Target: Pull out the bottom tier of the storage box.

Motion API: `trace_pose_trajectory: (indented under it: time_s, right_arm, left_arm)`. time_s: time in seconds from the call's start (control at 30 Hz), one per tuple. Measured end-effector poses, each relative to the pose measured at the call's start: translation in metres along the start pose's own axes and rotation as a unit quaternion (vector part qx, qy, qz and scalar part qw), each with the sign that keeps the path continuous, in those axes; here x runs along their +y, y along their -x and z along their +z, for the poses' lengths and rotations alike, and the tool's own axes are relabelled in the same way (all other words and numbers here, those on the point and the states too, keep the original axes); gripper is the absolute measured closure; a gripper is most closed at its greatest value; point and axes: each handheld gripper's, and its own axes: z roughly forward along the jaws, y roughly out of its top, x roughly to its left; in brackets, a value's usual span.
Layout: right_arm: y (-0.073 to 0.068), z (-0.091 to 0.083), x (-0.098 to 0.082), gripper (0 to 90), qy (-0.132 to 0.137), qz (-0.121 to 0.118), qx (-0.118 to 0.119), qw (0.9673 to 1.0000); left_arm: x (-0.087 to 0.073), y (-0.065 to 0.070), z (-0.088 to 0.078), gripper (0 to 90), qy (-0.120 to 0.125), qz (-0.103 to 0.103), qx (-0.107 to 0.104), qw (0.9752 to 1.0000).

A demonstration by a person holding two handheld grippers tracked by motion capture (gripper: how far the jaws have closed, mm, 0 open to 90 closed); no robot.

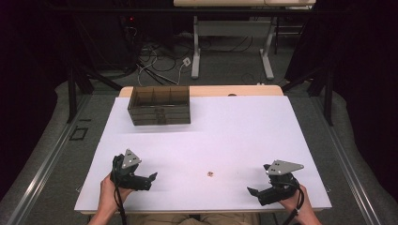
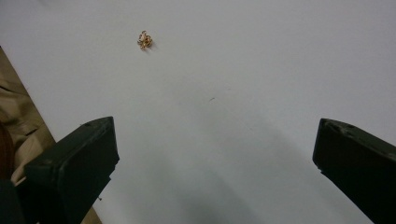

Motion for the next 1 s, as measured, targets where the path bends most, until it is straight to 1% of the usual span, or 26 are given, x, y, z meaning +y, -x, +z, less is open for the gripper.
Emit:
trace_pose_trajectory:
  time_s: [0.1,0.17,0.2,0.3,0.33,0.37,0.4,0.47,0.5,0.57,0.6,0.67,0.73,0.77,0.9,0.97,1.0]
  right_arm:
    - [0.0,0.0,0.0,0.0,0.0,0.0,0.0,1.0]
    - [0.0,0.0,0.0,0.0,0.0,0.0,0.0,1.0]
    - [0.0,0.0,0.0,0.0,0.0,0.0,0.0,1.0]
    - [0.0,0.0,0.0,0.0,0.0,0.0,0.0,1.0]
    - [0.0,0.0,0.0,0.0,0.0,0.0,0.0,1.0]
    - [0.0,0.0,0.0,0.0,0.0,0.0,0.0,1.0]
    - [0.0,0.0,0.0,0.0,0.0,0.0,0.0,1.0]
    - [0.0,0.0,0.0,0.0,0.0,-0.001,0.001,1.0]
    - [0.0,0.0,0.0,0.0,0.0,-0.001,0.0,1.0]
    - [0.0,0.0,0.0,0.0,0.0,-0.001,0.001,1.0]
    - [0.0,0.0,0.0,0.0,0.0,-0.001,0.0,1.0]
    - [0.0,0.0,0.0,0.0,0.0,-0.001,0.001,1.0]
    - [0.0,0.0,0.0,0.0,0.0,-0.001,0.001,1.0]
    - [0.0,0.0,0.0,0.0,0.0,0.0,0.0,1.0]
    - [0.0,0.0,0.0,0.0,0.0,-0.001,0.001,1.0]
    - [0.0,0.0,0.0,0.0,-0.001,0.0,0.0,1.0]
    - [0.0,0.0,0.0,0.0,-0.001,0.0,0.0,1.0]
  left_arm:
    - [0.002,-0.001,0.002,0.0,0.0,0.0,-0.005,1.0]
    - [0.004,-0.001,0.004,0.0,-0.001,0.002,-0.002,1.0]
    - [0.005,-0.002,0.006,0.0,0.0,-0.001,0.0,1.0]
    - [0.008,-0.003,0.009,0.0,-0.003,0.0,-0.001,1.0]
    - [0.008,-0.002,0.011,0.0,0.002,-0.003,-0.001,1.0]
    - [0.009,-0.003,0.011,0.0,-0.003,0.0,-0.001,1.0]
    - [0.009,-0.003,0.012,0.0,0.001,-0.004,0.0,1.0]
    - [0.01,-0.004,0.013,0.0,-0.004,-0.001,-0.002,1.0]
    - [0.011,-0.004,0.014,0.0,-0.004,-0.001,0.0,1.0]
    - [0.011,-0.004,0.015,0.0,-0.001,-0.005,0.001,1.0]
    - [0.012,-0.005,0.016,0.0,-0.007,-0.004,-0.001,1.0]
    - [0.013,-0.006,0.019,0.0,-0.003,-0.008,-0.001,1.0]
    - [0.014,-0.007,0.02,0.0,-0.004,-0.005,0.0,1.0]
    - [0.015,-0.007,0.021,0.0,-0.005,-0.008,0.0,1.0]
    - [0.017,-0.008,0.024,0.0,-0.007,-0.006,-0.001,1.0]
    - [0.019,-0.008,0.027,0.0,-0.005,-0.011,0.0,0.9999]
    - [0.019,-0.009,0.028,0.0,-0.005,-0.008,0.001,1.0]
